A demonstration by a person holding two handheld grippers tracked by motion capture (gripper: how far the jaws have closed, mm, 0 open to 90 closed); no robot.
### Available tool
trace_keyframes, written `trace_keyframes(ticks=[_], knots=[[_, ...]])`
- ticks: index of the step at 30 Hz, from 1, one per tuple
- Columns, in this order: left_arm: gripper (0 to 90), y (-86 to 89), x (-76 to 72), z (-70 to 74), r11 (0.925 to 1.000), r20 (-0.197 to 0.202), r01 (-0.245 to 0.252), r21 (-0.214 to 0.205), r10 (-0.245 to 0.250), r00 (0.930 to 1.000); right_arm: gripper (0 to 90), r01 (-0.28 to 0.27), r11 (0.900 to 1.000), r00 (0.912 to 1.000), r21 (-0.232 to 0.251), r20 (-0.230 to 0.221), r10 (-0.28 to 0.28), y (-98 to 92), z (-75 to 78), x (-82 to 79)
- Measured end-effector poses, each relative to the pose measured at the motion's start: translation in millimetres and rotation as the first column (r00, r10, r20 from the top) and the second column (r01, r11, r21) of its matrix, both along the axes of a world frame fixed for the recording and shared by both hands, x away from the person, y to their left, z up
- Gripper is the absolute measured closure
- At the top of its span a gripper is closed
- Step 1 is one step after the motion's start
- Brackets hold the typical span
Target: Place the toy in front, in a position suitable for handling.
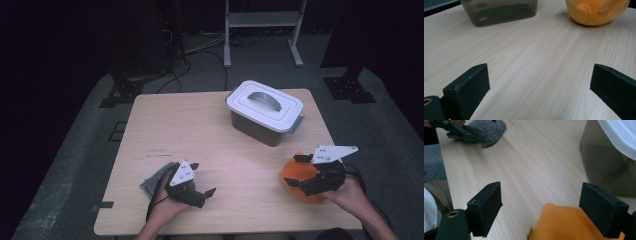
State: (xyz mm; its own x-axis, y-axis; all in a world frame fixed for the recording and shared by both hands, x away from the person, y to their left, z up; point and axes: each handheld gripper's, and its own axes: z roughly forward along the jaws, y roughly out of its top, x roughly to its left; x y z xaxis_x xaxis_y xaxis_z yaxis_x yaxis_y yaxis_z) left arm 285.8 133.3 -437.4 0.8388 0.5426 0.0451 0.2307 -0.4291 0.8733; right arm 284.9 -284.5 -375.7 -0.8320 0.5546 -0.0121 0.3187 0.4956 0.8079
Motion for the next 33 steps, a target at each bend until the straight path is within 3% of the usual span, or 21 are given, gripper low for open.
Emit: trace_keyframes(ticks=[10,20,22,33], knots=[[1.5,-0.5,-0.1,-0.3,0.9999,-0.007,0.004,-0.013,-0.004,1.0,17.2,0.089,0.9957,0.996,-0.025,-0.009,-0.089,-33.3,-9.7,3.0],[1.6,-1.4,-0.3,-0.6,0.9999,-0.004,0.01,-0.012,-0.01,0.9999,19.1,0.143,0.9892,0.9885,-0.031,-0.045,-0.144,-47.9,-30.1,4.7],[1.5,-1.2,-0.2,-0.7,0.9999,-0.005,0.01,-0.011,-0.01,0.9999,19.7,0.149,0.9884,0.988,-0.029,-0.036,-0.15,-49.8,-34.0,3.3],[1.6,-1.2,-0.8,0.1,0.9999,0.007,0.007,-0.011,-0.006,1.0,36.7,0.169,0.9856,0.9857,0.005,0.0,-0.169,-49.4,-54.4,-5.1]])
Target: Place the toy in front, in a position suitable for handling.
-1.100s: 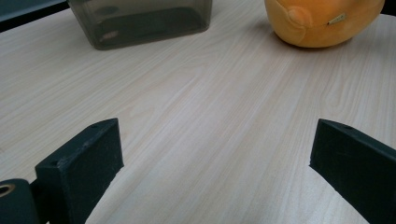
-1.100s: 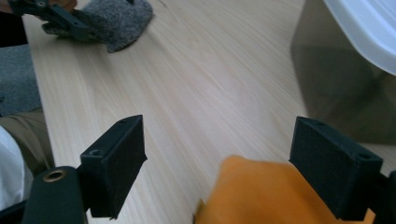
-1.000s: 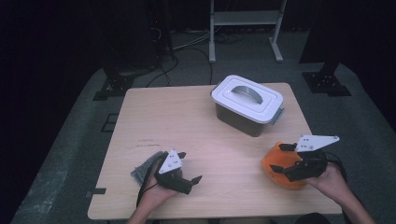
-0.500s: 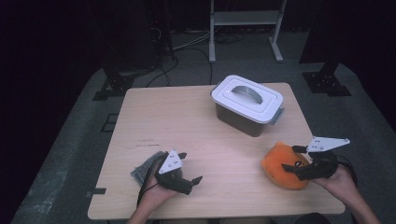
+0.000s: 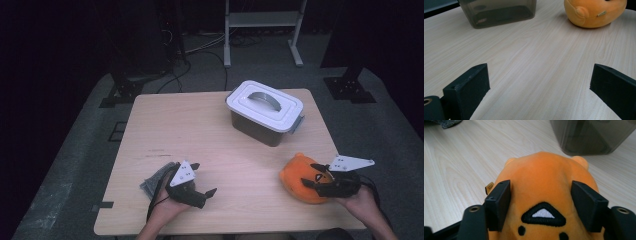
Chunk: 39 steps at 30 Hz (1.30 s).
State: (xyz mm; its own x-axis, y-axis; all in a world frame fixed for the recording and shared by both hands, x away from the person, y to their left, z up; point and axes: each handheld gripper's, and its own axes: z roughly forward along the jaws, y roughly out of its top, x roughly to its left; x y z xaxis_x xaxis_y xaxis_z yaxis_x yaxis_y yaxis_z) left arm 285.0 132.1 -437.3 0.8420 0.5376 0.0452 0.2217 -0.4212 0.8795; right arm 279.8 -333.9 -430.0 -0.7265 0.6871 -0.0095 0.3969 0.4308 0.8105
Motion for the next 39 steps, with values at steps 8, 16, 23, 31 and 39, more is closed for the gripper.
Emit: trace_keyframes(ticks=[8,16,23,31,39], knots=[[1.6,-0.9,-0.1,-0.7,0.9999,-0.004,0.009,0.006,-0.009,0.9999,50.9,0.001,0.9997,0.9999,0.023,0.013,-0.002,-0.3,-7.1,-4.6],[1.5,-0.2,0.0,-0.7,1.0,-0.003,0.007,0.004,-0.007,1.0,61.9,-0.01,0.9995,0.9999,0.03,-0.004,0.01,-1.3,-2.5,-5.6],[1.6,2.4,1.5,-0.3,1.0,-0.005,0.001,-0.004,-0.001,1.0,64.3,-0.028,0.9984,0.9996,0.048,-0.002,0.028,-3.9,9.2,-4.9],[1.5,4.9,1.8,1.9,0.9999,0.002,-0.003,-0.01,0.003,1.0,64.5,-0.126,0.9879,0.9915,0.09,0.045,0.122,20.7,33.6,-4.8],[1.5,13.0,3.0,6.5,0.9995,0.013,-0.022,-0.023,0.022,0.9997,64.4,-0.274,0.9559,0.9599,0.104,0.089,0.266,67.5,49.3,0.7]])
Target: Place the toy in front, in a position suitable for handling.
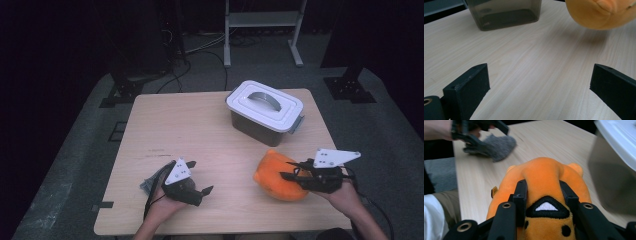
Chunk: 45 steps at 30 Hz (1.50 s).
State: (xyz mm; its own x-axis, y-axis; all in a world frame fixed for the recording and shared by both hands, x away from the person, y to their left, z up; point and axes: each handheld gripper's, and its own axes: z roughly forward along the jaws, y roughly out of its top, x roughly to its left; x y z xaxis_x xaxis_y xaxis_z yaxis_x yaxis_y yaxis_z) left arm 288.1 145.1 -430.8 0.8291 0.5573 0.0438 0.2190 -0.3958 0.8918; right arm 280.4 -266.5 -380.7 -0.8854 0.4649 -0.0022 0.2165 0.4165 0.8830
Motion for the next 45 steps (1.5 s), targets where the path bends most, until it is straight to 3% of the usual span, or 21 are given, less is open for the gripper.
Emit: trace_keyframes(ticks=[4,10,14,15,20,23,24,26,29,32,37,40,45], knots=[[1.5,9.8,2.2,4.2,0.9997,0.009,-0.02,-0.014,0.02,0.9998,64.4,-0.077,0.997,0.997,-0.013,0.011,0.077,28.8,-0.3,5.1],[1.6,26.4,5.1,8.4,0.9983,0.012,-0.053,-0.024,0.053,0.9985,64.3,-0.17,0.9849,0.9852,-0.031,0.017,0.171,63.8,-7.2,13.0],[1.5,35.1,7.1,10.6,0.9973,0.014,-0.066,-0.031,0.067,0.9977,64.2,-0.233,0.9711,0.9716,-0.052,0.031,0.235,90.2,-12.0,18.9],[1.5,37.1,7.5,10.9,0.9971,0.013,-0.069,-0.033,0.07,0.9975,64.2,-0.233,0.9711,0.9716,-0.052,0.031,0.235,90.2,-12.0,18.9],[1.6,45.5,9.5,11.5,0.9963,0.002,-0.066,-0.054,0.067,0.9978,63.7,-0.302,0.951,0.9519,-0.066,0.031,0.305,107.5,-25.4,25.7],[1.7,49.0,10.3,10.2,0.9982,-0.002,-0.046,-0.038,0.046,0.9989,61.9,-0.337,0.9336,0.94,-0.122,0.013,0.341,114.8,-42.8,25.7],[4.7,50.6,11.0,8.7,0.9993,-0.003,-0.027,-0.027,0.027,0.9996,58.3,-0.346,0.9339,0.9372,-0.089,0.011,0.349,113.2,-45.3,25.1],[4.7,51.2,11.4,8.2,0.9995,-0.005,-0.024,-0.018,0.024,0.9997,54.8,-0.338,0.9367,0.9399,-0.092,0.018,0.341,111.9,-44.6,25.0],[5.8,52.0,12.8,4.6,1.0,-0.02,-0.002,0.0,0.002,0.9998,46.5,-0.327,0.9433,0.9448,-0.06,0.009,0.328,107.5,-45.5,24.8],[12.3,53.2,14.2,0.7,0.9995,-0.038,0.025,0.018,-0.024,0.999,34.5,-0.279,0.9601,0.9601,-0.016,0.009,0.279,100.9,-41.8,21.5],[22.8,57.6,17.8,-5.7,0.9973,-0.077,0.061,0.042,-0.057,0.9954,32.0,-0.241,0.9704,0.9704,0.008,0.018,0.241,86.7,-38.6,16.0],[28.2,60.5,21.7,-11.0,0.9953,-0.102,0.073,0.064,-0.066,0.9926,30.3,-0.219,0.9755,0.9758,0.023,-0.001,0.219,76.1,-42.1,14.9],[33.3,60.2,26.6,-20.7,0.9884,-0.14,0.108,0.107,-0.093,0.9858,28.5,-0.203,0.9787,0.9789,0.027,-0.014,0.204,73.3,-47.8,16.0]])
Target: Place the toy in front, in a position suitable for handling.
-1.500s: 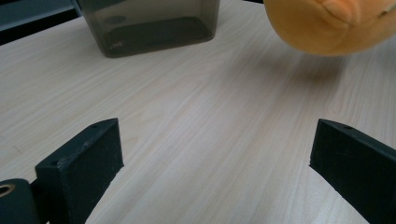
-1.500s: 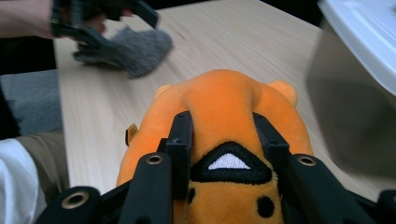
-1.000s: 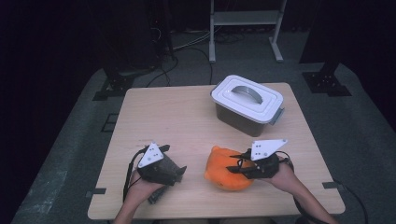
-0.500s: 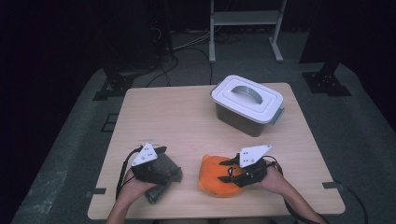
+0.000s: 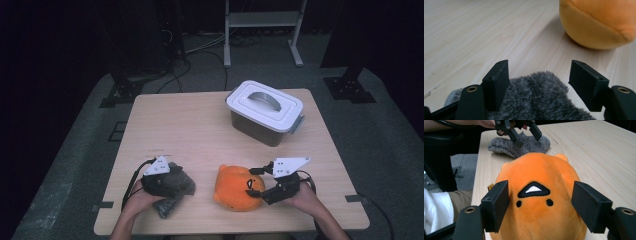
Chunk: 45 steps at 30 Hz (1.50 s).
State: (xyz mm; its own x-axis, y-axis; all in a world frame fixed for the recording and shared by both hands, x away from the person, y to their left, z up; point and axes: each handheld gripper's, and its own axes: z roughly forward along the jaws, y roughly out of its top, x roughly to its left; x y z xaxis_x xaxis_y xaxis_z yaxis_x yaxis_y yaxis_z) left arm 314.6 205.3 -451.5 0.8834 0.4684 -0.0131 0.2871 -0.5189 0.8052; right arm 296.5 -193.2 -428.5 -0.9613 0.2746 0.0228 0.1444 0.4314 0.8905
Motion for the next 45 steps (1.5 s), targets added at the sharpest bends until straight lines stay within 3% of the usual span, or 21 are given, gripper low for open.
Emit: trace_keyframes(ticks=[4,9,12,16,17,18,21,24,26,28,30,33,35,37,42,44,45], knots=[[39.1,-5.2,0.0,-5.7,0.9975,-0.027,0.024,0.066,-0.023,0.9994,28.2,0.002,1.0,0.9999,0.005,-0.012,-0.002,-2.2,-3.0,2.7],[40.9,-10.6,2.1,-15.3,0.9867,-0.051,0.025,0.161,-0.017,0.9986,28.0,-0.004,1.0,0.9999,0.003,-0.013,0.004,-3.0,-3.9,3.2],[43.2,-10.5,3.4,-16.1,0.9879,-0.063,0.009,0.155,0.001,0.998,27.7,-0.007,1.0,1.0,-0.006,0.001,0.007,-0.8,-3.3,1.4],[54.0,-7.9,4.4,-15.9,0.988,-0.066,-0.001,0.155,0.011,0.9977,26.1,0.004,0.9998,1.0,-0.017,0.009,-0.004,-0.9,1.3,-0.1],[63.0,-7.0,4.4,-16.0,0.9888,-0.065,0.001,0.149,0.009,0.9978,25.1,0.01,0.9998,1.0,-0.018,0.0,-0.01,-1.6,3.9,-0.2],[63.0,-6.3,4.3,-16.0,0.9887,-0.06,0.011,0.15,-0.002,0.9982,25.1,0.01,0.9998,1.0,-0.018,0.0,-0.01,-1.6,3.9,-0.2],[72.5,-6.2,4.4,-14.8,0.9888,-0.063,0.013,0.149,-0.004,0.998,23.2,0.004,0.9981,1.0,-0.061,0.002,-0.004,-0.6,5.5,-2.3],[73.8,-6.6,3.8,-13.5,0.9881,-0.059,0.018,0.153,-0.009,0.9982,22.8,0.003,0.9968,1.0,-0.08,0.003,-0.002,1.1,4.0,-2.4],[75.1,-5.2,3.2,-10.6,0.9932,-0.054,0.016,0.116,-0.01,0.9985,22.8,0.0,0.9962,1.0,-0.087,0.005,0.001,2.0,2.3,-1.6],[75.5,-3.8,2.5,-6.5,0.999,-0.058,0.016,0.041,-0.014,0.9983,24.3,-0.002,0.9964,1.0,-0.084,0.004,0.002,2.4,-0.7,-0.4],[76.4,-4.3,0.7,1.1,0.9983,-0.056,0.022,-0.054,-0.025,0.9981,25.7,0.001,0.9962,1.0,-0.088,-0.002,-0.002,4.1,-5.0,1.1],[76.5,-14.2,-4.5,17.5,0.9808,-0.02,0.08,-0.177,-0.085,0.9962,27.8,-0.006,0.9974,1.0,-0.071,-0.002,0.006,7.4,-9.6,3.5],[76.5,-25.5,-8.8,29.0,0.9637,0.013,0.139,-0.228,-0.14,0.9901,29.5,-0.013,0.9977,0.9999,-0.066,0.007,0.014,9.2,-10.7,5.3],[76.5,-38.3,-12.3,38.0,0.9503,0.04,0.188,-0.248,-0.184,0.9821,30.6,-0.021,0.998,0.9997,-0.059,0.005,0.022,11.1,-12.1,7.4],[76.4,-80.6,-14.6,52.4,0.9217,0.084,0.323,-0.216,-0.312,0.9465,31.7,-0.05,0.9973,0.9986,-0.054,0.013,0.051,19.2,-13.6,11.6],[76.3,-97.7,-14.1,51.4,0.9199,0.087,0.354,-0.169,-0.344,0.9349,31.8,-0.056,0.9967,0.9982,-0.059,0.018,0.057,21.4,-13.6,11.1],[76.2,-107.6,-12.9,43.4,0.9178,0.072,0.372,-0.138,-0.366,0.928,32.0,-0.059,0.9962,0.9977,-0.064,0.029,0.061,21.5,-13.7,10.5]])
